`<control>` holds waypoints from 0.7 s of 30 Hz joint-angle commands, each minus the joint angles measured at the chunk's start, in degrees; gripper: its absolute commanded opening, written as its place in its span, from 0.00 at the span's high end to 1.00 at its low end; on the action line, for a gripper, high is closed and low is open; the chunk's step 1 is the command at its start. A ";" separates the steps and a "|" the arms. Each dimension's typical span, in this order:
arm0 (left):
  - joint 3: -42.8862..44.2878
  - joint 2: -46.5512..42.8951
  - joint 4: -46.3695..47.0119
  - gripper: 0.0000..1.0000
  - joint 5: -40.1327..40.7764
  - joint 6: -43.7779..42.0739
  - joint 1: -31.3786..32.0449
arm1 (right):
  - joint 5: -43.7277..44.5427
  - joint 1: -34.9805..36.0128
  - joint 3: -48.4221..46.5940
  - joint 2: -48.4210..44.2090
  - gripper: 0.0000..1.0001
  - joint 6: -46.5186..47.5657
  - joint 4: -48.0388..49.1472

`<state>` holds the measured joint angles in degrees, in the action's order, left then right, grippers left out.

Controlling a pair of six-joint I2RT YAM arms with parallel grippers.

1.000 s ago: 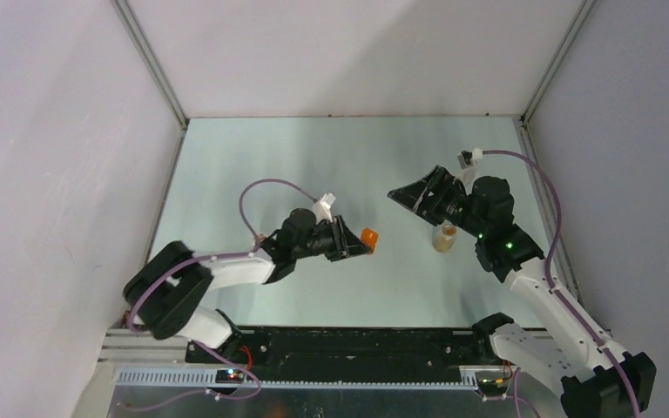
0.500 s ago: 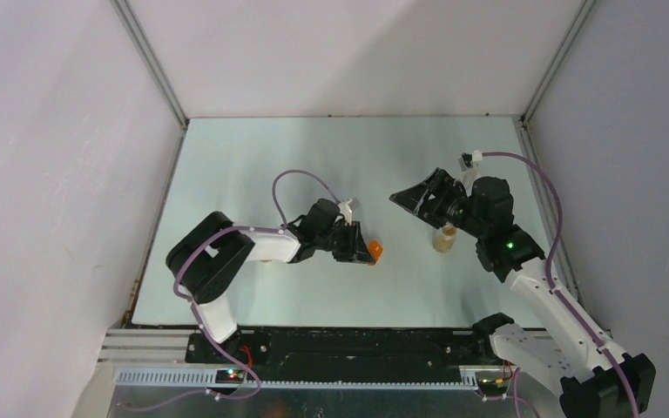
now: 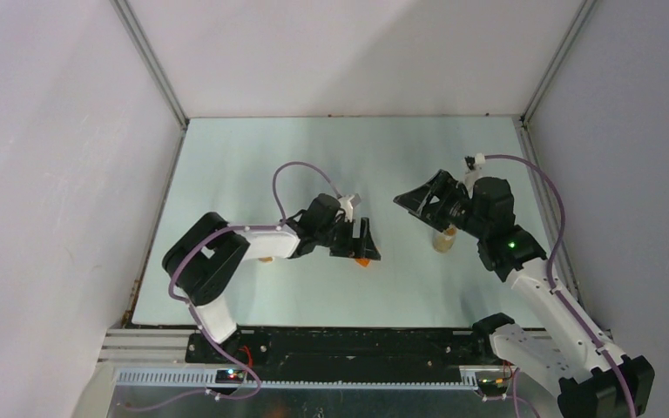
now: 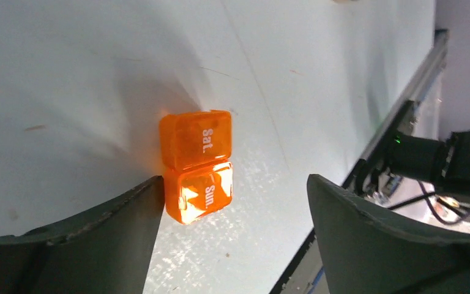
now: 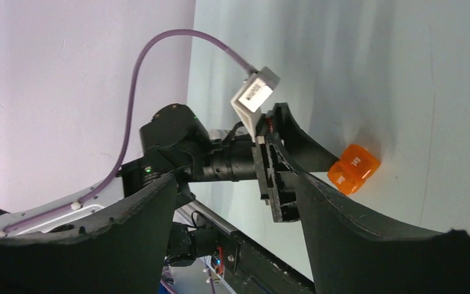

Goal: Sort the pills into containers

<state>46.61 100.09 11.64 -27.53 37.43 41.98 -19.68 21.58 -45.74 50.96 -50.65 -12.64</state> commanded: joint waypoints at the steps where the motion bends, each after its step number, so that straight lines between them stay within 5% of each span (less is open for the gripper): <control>1: 0.47 -2.87 -12.10 0.02 11.68 -6.38 -0.95 | 1.61 -0.63 -0.28 -1.94 0.25 0.36 -2.06; 10: -0.06 -19.47 -22.93 0.01 21.94 -9.07 -0.99 | 9.42 -2.09 -3.13 -5.79 0.24 6.02 -14.10; 21: 7.11 -61.69 -38.42 0.01 50.47 -16.01 -0.02 | 32.49 -4.73 -16.87 -14.32 0.09 15.84 -33.39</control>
<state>49.65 49.41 -20.43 8.99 27.62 41.54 0.45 17.47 -56.01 39.97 -39.68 -38.96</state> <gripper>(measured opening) 0.994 0.882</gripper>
